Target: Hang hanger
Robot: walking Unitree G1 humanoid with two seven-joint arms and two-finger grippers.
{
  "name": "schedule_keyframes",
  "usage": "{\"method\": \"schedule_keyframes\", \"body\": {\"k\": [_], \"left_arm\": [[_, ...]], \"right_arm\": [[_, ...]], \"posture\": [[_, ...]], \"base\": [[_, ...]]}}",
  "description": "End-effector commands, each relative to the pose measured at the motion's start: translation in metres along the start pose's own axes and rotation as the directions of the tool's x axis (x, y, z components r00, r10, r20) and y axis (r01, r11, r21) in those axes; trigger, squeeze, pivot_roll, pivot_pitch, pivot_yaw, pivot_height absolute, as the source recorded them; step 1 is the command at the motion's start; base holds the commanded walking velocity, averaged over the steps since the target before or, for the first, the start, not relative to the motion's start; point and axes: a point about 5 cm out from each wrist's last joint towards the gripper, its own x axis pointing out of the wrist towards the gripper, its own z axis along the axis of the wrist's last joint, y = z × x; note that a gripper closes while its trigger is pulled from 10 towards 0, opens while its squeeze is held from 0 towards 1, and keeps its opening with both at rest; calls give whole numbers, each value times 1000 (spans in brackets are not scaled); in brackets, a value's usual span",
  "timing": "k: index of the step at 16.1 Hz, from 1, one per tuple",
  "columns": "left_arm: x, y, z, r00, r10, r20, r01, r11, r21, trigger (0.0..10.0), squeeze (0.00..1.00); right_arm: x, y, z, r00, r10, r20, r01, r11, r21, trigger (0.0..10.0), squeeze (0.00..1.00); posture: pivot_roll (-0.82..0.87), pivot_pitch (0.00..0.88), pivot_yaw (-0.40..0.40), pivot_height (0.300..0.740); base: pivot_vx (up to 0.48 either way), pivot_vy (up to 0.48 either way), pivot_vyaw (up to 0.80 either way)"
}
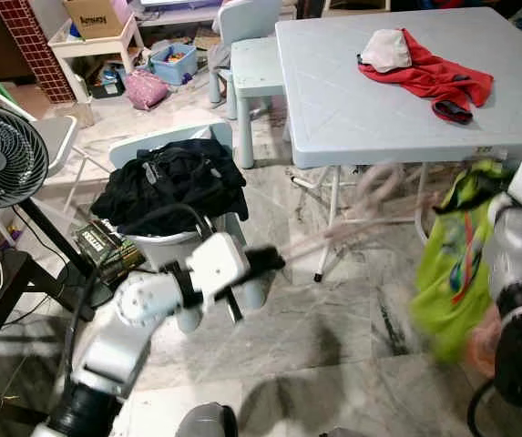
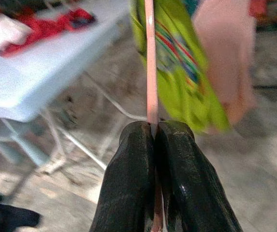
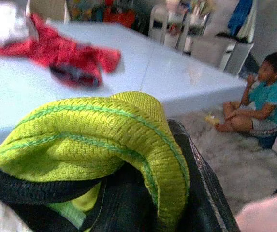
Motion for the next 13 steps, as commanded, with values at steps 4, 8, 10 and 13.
{"method": "schedule_keyframes", "body": {"k": [4, 8, 10, 13], "left_arm": [[-3, -6, -21, 996, 0, -88, -1, 1000, -12, 0, 0], [-28, 14, -33, 887, 443, -130, -451, 892, -31, 0, 0], [-36, 15, -35, 820, 557, -132, -567, 822, -54, 4706, 0], [-43, 14, -30, 697, 709, -108, -716, 683, -143, 10000, 0]], "right_arm": [[9, 8, 44, 988, 2, 157, -1, 1000, -7, 0, 0], [0, -6, 7, 996, 41, 76, -29, 986, -162, 0, 0], [-6, -6, -7, 994, 98, 44, -86, 974, -210, 0, 0], [-27, 3, -42, 972, 229, -50, -234, 930, -282, 0, 0]], "posture": [[15, 0, 13, 740], [29, 0, 5, 740], [27, 0, 5, 740], [-6, 0, 30, 740]], "base": [[0, 0, 0], [0, 0, 0], [0, 0, 0], [0, 0, 0]]}}
